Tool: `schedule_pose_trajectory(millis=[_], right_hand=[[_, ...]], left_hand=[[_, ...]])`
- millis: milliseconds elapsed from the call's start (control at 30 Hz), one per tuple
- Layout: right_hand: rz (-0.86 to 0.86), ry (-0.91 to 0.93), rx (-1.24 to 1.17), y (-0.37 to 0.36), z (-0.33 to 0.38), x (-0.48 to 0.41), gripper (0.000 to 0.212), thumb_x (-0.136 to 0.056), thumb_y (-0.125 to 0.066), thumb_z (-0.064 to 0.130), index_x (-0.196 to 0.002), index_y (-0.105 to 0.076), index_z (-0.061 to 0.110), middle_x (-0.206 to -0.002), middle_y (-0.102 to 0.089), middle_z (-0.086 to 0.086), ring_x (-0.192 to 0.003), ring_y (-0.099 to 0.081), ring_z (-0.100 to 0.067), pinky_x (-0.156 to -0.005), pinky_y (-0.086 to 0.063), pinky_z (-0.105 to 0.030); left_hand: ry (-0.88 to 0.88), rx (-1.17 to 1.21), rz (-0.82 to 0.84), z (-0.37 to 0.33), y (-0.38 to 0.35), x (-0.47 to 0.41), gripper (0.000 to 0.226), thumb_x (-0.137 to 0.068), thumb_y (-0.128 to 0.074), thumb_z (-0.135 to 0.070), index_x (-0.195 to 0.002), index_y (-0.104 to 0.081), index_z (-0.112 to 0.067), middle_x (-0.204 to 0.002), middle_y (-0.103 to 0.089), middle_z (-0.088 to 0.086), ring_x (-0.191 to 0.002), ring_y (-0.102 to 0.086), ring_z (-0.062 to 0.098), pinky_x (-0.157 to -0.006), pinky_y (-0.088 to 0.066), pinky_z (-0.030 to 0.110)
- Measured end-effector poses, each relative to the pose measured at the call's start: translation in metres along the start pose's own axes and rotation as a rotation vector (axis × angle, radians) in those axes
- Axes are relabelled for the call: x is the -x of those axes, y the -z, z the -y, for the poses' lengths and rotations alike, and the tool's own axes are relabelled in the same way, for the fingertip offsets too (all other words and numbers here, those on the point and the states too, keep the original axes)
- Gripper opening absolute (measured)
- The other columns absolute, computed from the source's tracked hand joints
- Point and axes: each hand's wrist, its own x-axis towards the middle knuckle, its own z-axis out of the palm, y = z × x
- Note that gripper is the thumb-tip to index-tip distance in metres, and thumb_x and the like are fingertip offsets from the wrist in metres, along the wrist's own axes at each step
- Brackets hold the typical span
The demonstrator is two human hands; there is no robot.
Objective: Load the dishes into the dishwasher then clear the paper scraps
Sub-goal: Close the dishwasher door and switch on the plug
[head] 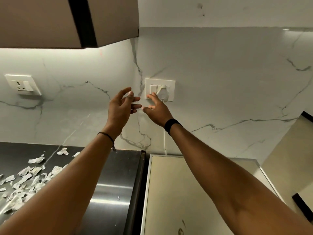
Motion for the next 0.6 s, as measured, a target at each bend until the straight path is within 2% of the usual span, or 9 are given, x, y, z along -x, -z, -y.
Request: schedule_pose_trajectory(millis=[100, 200, 433, 500, 567, 600], right_hand=[[0.021, 0.041, 0.014, -0.01, -0.009, -0.002, 0.066, -0.101, -0.062, 0.029, -0.158, -0.029, 0.019, -0.171, -0.005, -0.001, -0.145, -0.041, -0.032, -0.106, -0.037, -0.027], [0.008, 0.047, 0.002, -0.011, -0.01, 0.0, 0.067, -0.1, -0.063, 0.027, -0.158, -0.029, 0.017, -0.171, -0.005, -0.002, -0.145, -0.039, -0.034, -0.11, -0.039, -0.032], [-0.068, 0.05, -0.012, 0.0, 0.009, 0.027, 0.061, -0.1, -0.062, 0.027, -0.154, -0.036, 0.017, -0.164, -0.032, -0.006, -0.139, -0.049, -0.032, -0.1, -0.039, -0.024], [-0.094, 0.052, -0.025, 0.003, 0.017, 0.04, 0.058, -0.1, -0.062, 0.03, -0.153, -0.038, 0.019, -0.161, -0.036, -0.006, -0.139, -0.049, -0.032, -0.109, -0.044, -0.034], [-0.115, 0.044, -0.049, 0.004, 0.024, 0.058, 0.058, -0.101, -0.061, 0.033, -0.153, -0.038, 0.02, -0.159, -0.039, -0.009, -0.14, -0.047, -0.033, -0.109, -0.048, -0.049], [-0.118, 0.04, -0.059, 0.003, 0.028, 0.068, 0.058, -0.101, -0.06, 0.034, -0.153, -0.037, 0.02, -0.158, -0.041, -0.01, -0.14, -0.047, -0.033, -0.108, -0.049, -0.051]], left_hand=[[0.016, -0.015, -0.006, 0.008, 0.0, -0.008, 0.039, -0.108, -0.048, -0.026, -0.144, -0.051, -0.012, -0.11, -0.074, 0.009, -0.088, -0.076, 0.021, -0.079, -0.061, 0.029], [0.031, -0.032, 0.01, 0.012, -0.001, -0.004, 0.039, -0.108, -0.048, -0.026, -0.144, -0.05, -0.011, -0.111, -0.074, 0.009, -0.09, -0.076, 0.022, -0.081, -0.061, 0.03], [0.028, -0.043, 0.005, 0.003, 0.007, 0.019, 0.04, -0.108, -0.048, -0.026, -0.145, -0.05, -0.01, -0.111, -0.074, 0.01, -0.087, -0.076, 0.022, -0.079, -0.061, 0.03], [0.023, -0.042, 0.013, -0.002, 0.01, 0.032, 0.04, -0.108, -0.048, -0.026, -0.145, -0.05, -0.009, -0.111, -0.074, 0.011, -0.088, -0.076, 0.022, -0.079, -0.062, 0.03], [0.021, -0.04, 0.028, -0.007, 0.012, 0.048, 0.04, -0.108, -0.047, -0.026, -0.145, -0.049, -0.009, -0.11, -0.074, 0.011, -0.088, -0.076, 0.022, -0.08, -0.062, 0.031], [0.022, -0.036, 0.035, -0.01, 0.013, 0.056, 0.04, -0.109, -0.047, -0.026, -0.144, -0.05, -0.009, -0.11, -0.074, 0.01, -0.088, -0.076, 0.022, -0.08, -0.062, 0.032]])
